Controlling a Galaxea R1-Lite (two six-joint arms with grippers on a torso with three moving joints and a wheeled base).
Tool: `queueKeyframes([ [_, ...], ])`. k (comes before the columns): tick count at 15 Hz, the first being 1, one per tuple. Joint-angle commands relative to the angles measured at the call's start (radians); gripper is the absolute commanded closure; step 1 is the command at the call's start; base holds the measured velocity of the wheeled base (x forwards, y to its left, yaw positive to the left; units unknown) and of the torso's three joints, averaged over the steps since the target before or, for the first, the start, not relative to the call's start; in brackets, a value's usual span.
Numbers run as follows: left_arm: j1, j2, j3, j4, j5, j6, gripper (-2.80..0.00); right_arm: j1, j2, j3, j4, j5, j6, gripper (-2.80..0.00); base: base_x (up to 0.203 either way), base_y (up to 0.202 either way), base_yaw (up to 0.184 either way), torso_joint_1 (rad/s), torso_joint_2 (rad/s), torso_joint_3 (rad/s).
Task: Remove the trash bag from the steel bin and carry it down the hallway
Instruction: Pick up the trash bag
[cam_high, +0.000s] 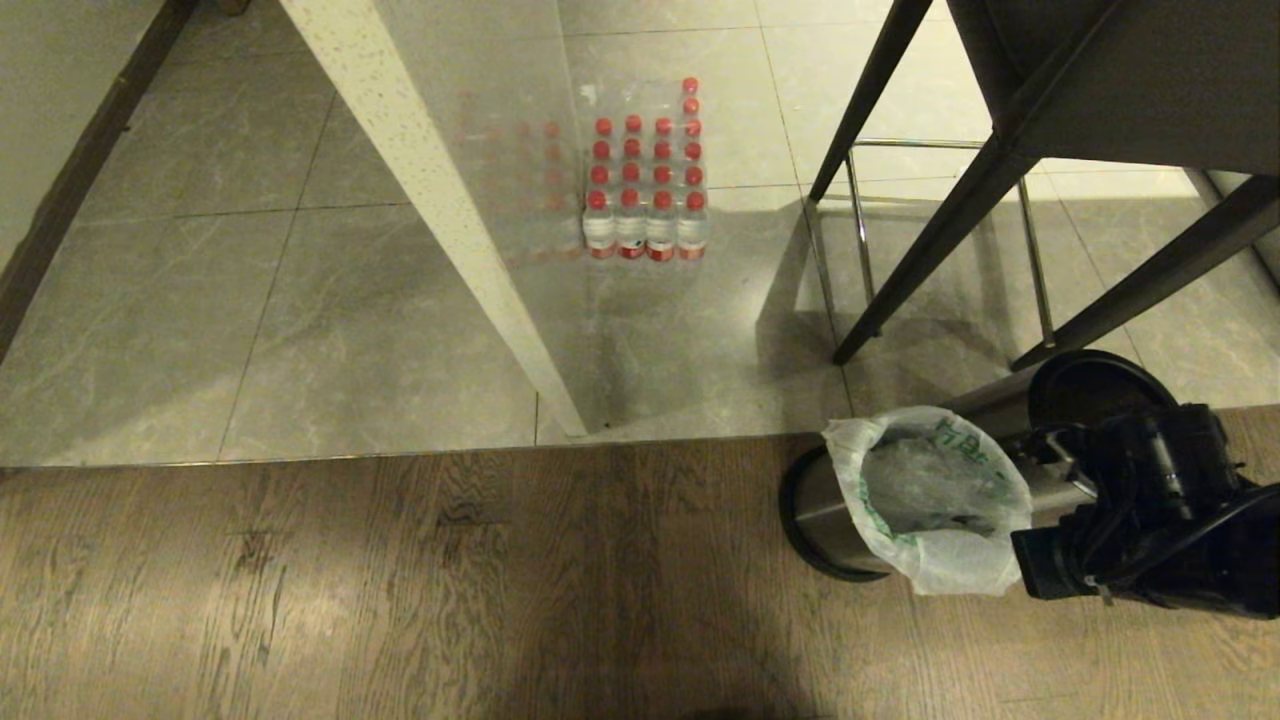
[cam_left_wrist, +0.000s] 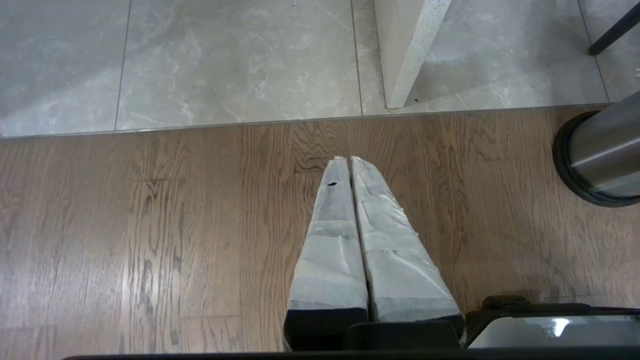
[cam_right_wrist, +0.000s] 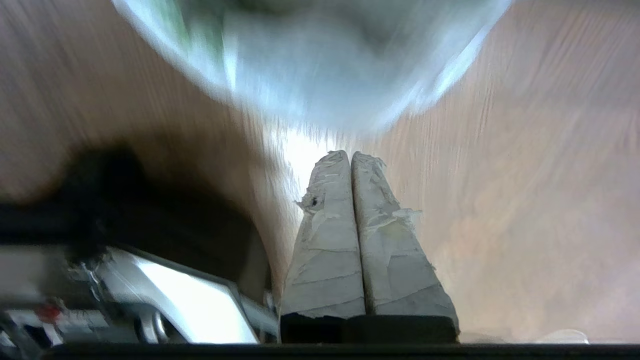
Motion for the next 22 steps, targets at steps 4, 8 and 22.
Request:
queueKeyframes([
  [4,0.0,0.001,0.0,0.0,0.0,0.0,0.0,0.062,0.15,0.052,-0.03,-0.074,-0.001,-2.8,0.0,0.0,0.0,0.0,0.0,0.0],
  [8,0.0,0.001,0.0,0.0,0.0,0.0,0.0,0.031,0.246,0.058,-0.102,-0.091,0.019,-2.8,0.0,0.0,0.0,0.0,0.0,0.0],
  [22,0.0,0.001,0.001,0.0,0.0,0.0,0.0,-0.043,0.52,0.07,-0.573,-0.049,0.098,-2.8,0.0,0.0,0.0,0.0,0.0,0.0],
])
